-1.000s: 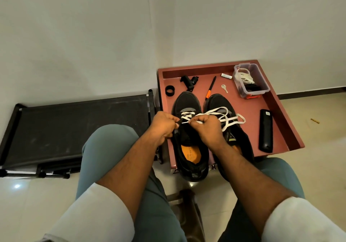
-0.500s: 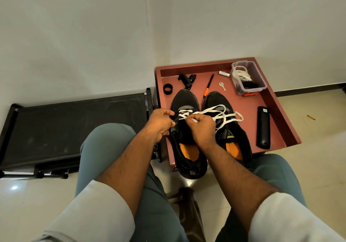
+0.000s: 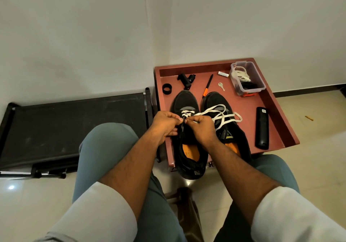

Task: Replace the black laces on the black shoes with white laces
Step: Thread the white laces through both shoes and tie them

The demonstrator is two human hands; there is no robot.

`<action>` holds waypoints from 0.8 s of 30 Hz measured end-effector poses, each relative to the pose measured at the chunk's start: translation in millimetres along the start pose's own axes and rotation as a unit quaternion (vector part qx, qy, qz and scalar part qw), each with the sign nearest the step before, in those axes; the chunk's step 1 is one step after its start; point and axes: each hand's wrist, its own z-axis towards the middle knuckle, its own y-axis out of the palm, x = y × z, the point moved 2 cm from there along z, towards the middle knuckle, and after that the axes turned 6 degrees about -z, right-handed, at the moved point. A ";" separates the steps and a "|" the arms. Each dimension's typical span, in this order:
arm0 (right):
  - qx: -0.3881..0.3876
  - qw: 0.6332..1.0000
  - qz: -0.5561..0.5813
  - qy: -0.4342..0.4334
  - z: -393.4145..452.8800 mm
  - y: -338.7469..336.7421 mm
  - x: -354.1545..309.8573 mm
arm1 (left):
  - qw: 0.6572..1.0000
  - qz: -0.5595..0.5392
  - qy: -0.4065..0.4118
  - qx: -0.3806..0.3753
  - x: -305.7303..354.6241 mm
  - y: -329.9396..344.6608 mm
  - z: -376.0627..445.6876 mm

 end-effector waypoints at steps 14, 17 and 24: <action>0.056 0.955 -0.263 -0.128 -12.2 -20.9 -5.8 | 0.810 -0.529 0.096 0.235 29.2 -41.4 4.3; 0.109 0.929 -0.307 -0.173 -27.8 -34.8 -5.0 | 0.796 -0.464 0.182 0.342 43.5 -80.0 -1.1; 0.047 0.957 -0.264 -0.109 -38.7 -33.7 -8.9 | 0.973 0.169 0.148 0.048 15.5 -8.2 -8.6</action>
